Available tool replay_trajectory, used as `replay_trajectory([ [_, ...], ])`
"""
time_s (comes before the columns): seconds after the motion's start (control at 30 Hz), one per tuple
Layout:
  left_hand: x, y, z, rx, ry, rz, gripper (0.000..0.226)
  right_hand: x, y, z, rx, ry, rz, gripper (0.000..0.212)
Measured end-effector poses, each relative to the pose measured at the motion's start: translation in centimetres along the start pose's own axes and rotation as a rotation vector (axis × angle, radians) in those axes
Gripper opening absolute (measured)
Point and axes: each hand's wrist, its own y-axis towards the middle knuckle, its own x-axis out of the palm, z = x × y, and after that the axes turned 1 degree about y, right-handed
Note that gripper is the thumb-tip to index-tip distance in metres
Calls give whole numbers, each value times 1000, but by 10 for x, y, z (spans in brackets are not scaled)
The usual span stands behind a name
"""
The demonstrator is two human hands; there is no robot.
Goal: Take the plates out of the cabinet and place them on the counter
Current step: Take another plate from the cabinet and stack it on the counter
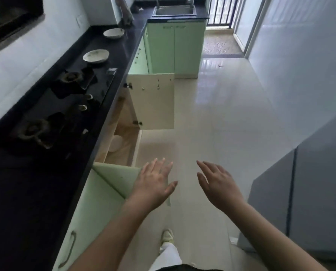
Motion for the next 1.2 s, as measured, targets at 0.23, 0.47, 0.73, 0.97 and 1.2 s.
replay_trajectory([
  [0.23,-28,90,14,166,47,8,80,-26,43,38,165,7,86,69],
  [0.47,-74,164,26,290,90,46,88,-37,79,63,294,35,157,70],
  [0.73,-77,241,67,365,78,-8,63,-55,133,111,322,80,122,84],
  [0.97,-69,330,103,237,88,-27,86,-74,213,186,250,43,76,69],
  [1.2,-85,385,116,36,43,6,89,-112,293,232,58,13,29,74],
])
